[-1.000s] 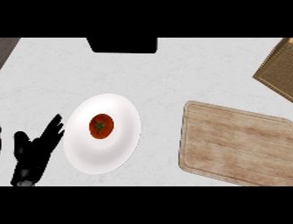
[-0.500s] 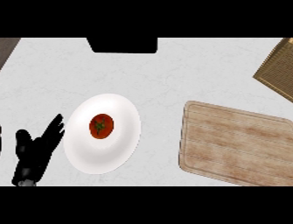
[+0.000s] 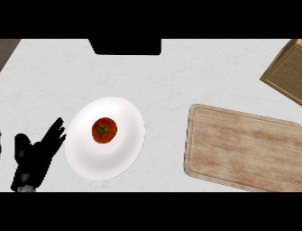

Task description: Pick the cupcake from the cutting board and place it in the basket

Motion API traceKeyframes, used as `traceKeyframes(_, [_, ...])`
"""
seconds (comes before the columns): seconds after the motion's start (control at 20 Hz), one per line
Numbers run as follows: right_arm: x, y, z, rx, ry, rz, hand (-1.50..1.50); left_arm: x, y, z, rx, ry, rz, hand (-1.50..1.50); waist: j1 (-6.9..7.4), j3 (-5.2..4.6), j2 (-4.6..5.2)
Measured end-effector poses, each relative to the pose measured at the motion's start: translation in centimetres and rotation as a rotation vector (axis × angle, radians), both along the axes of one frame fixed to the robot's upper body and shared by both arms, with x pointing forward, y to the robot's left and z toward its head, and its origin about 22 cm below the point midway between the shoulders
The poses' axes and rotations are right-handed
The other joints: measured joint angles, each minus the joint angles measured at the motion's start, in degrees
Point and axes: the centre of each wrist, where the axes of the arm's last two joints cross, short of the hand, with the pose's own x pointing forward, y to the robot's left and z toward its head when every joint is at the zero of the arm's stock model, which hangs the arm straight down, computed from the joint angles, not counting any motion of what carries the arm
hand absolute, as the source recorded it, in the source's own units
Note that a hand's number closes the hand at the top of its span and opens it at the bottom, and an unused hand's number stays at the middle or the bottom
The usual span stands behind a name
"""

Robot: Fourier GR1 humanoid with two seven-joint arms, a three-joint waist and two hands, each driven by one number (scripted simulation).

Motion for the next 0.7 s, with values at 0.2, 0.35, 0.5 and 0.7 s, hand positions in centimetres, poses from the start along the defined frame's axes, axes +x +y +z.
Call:
traceKeyframes(0.2, [-0.7,-1.2,-0.6,-0.049,0.041,0.009,-1.50,-0.1,0.1,0.2,0.002,0.003,0.002,0.00,-0.14,-0.02,-0.11])
traceKeyframes(0.35, [-0.9,-1.7,0.4,-0.064,0.030,0.008,-1.50,-0.2,0.0,-0.1,0.000,-0.004,-0.004,0.00,-0.22,-0.05,-0.18])
traceKeyframes(0.5, [-1.2,-2.1,1.0,-0.073,-0.026,-0.001,-1.50,-0.3,0.3,0.1,0.000,0.009,0.009,0.00,-0.56,-0.08,-0.33])
traceKeyframes(0.7, [-1.4,-2.3,2.4,-0.058,-0.111,-0.035,-1.50,-0.5,0.9,0.0,-0.002,0.008,0.014,0.00,-1.07,-0.13,-0.57])
